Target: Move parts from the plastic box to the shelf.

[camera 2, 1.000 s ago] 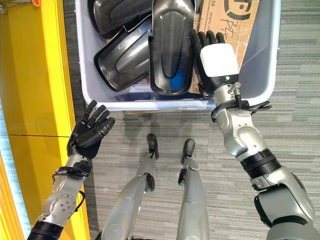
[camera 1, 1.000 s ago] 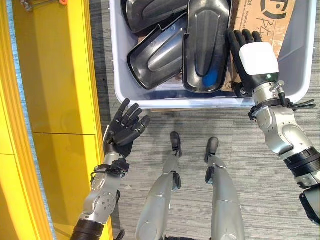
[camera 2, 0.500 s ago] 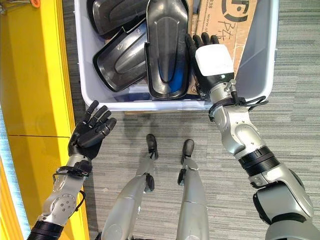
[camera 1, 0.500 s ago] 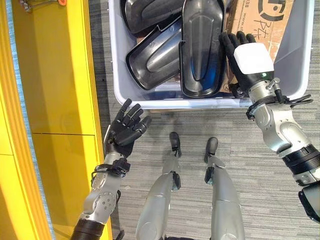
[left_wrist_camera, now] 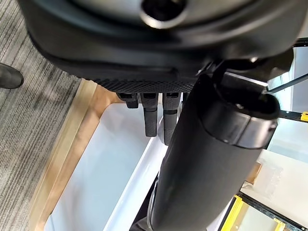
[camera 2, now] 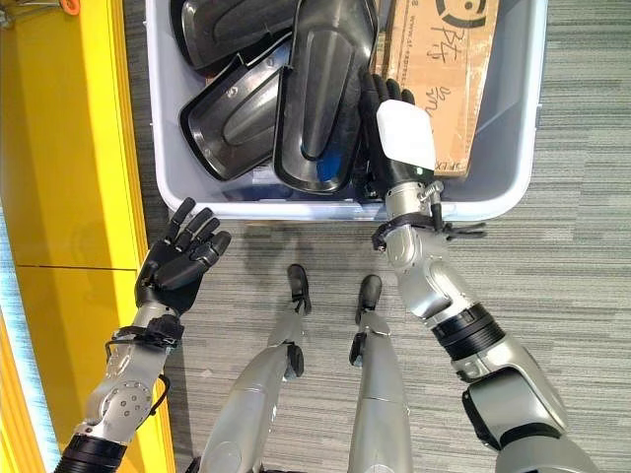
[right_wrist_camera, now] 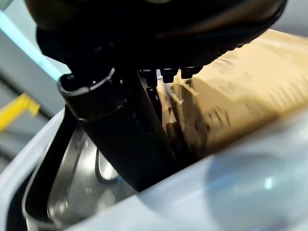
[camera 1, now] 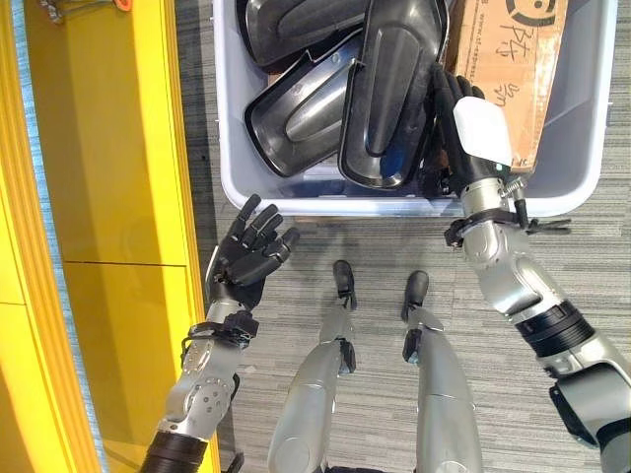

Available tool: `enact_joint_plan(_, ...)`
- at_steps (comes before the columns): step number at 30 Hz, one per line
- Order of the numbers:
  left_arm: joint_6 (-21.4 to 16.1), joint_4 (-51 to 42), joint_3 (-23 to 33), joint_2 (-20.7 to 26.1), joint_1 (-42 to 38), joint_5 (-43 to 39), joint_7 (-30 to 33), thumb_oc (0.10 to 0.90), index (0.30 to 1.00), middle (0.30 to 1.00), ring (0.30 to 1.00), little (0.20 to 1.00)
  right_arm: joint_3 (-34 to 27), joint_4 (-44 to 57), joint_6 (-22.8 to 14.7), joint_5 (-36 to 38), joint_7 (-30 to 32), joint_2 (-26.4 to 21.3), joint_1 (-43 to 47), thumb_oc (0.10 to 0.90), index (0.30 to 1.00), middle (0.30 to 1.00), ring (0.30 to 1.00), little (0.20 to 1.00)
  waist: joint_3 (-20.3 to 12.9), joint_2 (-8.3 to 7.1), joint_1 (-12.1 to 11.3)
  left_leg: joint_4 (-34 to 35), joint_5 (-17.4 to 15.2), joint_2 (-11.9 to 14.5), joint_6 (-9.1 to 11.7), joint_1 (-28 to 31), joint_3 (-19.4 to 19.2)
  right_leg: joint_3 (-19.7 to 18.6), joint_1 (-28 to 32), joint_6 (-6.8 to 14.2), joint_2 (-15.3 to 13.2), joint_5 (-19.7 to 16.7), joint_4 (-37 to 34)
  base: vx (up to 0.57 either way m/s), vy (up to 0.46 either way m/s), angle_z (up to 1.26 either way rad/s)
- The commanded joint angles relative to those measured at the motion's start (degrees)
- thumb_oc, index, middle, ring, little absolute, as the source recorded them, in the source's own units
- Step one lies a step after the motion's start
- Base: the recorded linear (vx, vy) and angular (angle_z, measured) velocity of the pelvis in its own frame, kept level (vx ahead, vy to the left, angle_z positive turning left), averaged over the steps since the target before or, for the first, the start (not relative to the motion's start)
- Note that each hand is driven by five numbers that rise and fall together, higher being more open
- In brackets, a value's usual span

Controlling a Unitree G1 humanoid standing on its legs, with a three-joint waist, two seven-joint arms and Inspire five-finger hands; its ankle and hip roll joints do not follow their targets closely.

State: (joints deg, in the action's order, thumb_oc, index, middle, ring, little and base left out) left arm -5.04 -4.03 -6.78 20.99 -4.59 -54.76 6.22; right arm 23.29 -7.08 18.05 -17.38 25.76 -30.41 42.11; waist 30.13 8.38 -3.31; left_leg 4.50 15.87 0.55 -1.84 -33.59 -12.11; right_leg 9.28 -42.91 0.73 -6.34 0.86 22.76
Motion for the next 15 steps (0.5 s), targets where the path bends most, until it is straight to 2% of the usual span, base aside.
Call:
enact_joint_plan(1, -1.01, -5.54, -5.37, -2.69, -3.48, 1.54, -1.34, 0.900, 1.000, 1.000, 1.000, 1.000, -1.15, 7.77, -11.29, 6.99, 9.15, 5.15, 1.97, 0.900, 1.000, 1.000, 1.000, 1.000, -0.34, 0.89, 0.99, -5.14, -7.51, -2.86, 3.39, 1.70, 1.46, -2.56, 4.79, 4.49, 1.81, -4.70, -10.44, 0.00, 0.052, -0.01)
enact_joint_plan(3, -1.53, -5.42, -5.43, -2.81, -3.17, 1.25, -1.32, 0.900, 1.000, 1.000, 1.000, 1.000, -3.28, 8.90, -12.08, 7.76, 8.64, 5.49, 0.77, 0.900, 1.000, 1.000, 1.000, 1.000, -0.34, 1.00, 1.39, -5.23, -7.69, -2.93, 3.42, 1.88, 1.50, -2.87, 4.76, 4.51, 1.92, -4.47, -10.13, 0.01, 0.061, -0.02)
enact_joint_plan(6, -3.08, -5.13, -5.65, -3.80, -2.21, 1.19, -1.50, 0.900, 1.000, 1.000, 1.000, 1.000, -5.00, 12.71, -10.71, 6.63, 6.33, 6.60, -3.09, 0.900, 1.000, 1.000, 1.000, 1.000, -0.34, 1.39, 2.45, -4.99, -7.92, -2.89, 3.42, 2.63, 1.00, -3.67, 4.97, 4.41, 2.10, -4.27, -10.07, 0.01, 0.068, -0.01)
enact_joint_plan(12, -2.98, -5.84, -5.38, -4.26, -1.42, 1.09, -1.91, 0.900, 1.000, 1.000, 1.000, 1.000, -4.07, 14.87, -9.49, 3.19, 5.54, 8.09, -7.51, 0.900, 1.000, 1.000, 1.000, 1.000, -0.34, 1.50, 3.04, -4.86, -8.01, -2.84, 3.35, 3.13, 0.70, -4.14, 5.37, 4.35, 1.98, -4.37, -10.32, 0.00, 0.009, 0.00)
enact_joint_plan(15, -2.73, -6.31, -5.32, -4.09, -1.26, 0.96, -2.07, 0.900, 1.000, 1.000, 1.000, 1.000, -3.37, 13.98, -10.90, 3.11, 5.80, 8.32, -8.11, 0.900, 1.000, 1.000, 1.000, 1.000, -0.34, 1.57, 3.00, -4.61, -7.92, -2.82, 3.31, 3.62, 0.77, -4.18, 5.93, 4.31, 1.94, -4.41, -10.55, 0.00, 0.000, 0.00)
